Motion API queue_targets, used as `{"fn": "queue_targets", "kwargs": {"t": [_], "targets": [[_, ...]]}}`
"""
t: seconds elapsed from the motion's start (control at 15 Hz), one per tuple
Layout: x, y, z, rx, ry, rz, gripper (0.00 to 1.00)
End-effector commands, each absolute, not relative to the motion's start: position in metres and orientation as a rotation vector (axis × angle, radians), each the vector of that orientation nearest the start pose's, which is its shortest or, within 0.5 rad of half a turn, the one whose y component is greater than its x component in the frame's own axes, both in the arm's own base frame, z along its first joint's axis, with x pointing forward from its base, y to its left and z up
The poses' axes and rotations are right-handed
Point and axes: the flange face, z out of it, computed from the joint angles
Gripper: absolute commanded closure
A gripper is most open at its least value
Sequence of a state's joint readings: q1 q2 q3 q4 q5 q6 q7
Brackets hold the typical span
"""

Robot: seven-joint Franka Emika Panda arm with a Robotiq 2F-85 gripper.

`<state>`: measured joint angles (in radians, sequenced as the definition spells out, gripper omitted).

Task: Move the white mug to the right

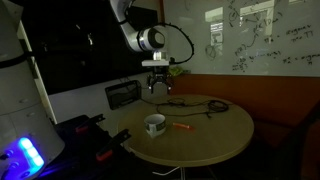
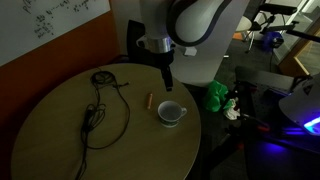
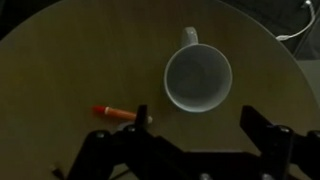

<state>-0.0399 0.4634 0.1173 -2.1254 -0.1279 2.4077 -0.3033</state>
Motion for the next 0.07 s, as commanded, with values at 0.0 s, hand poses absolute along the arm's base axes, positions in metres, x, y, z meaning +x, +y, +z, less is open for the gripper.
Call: {"fn": "queue_targets", "kwargs": {"t": [0.0], "targets": [[0.5371, 0.0488, 0.2037, -3.110, -0.696, 0.202, 0.00]]}}
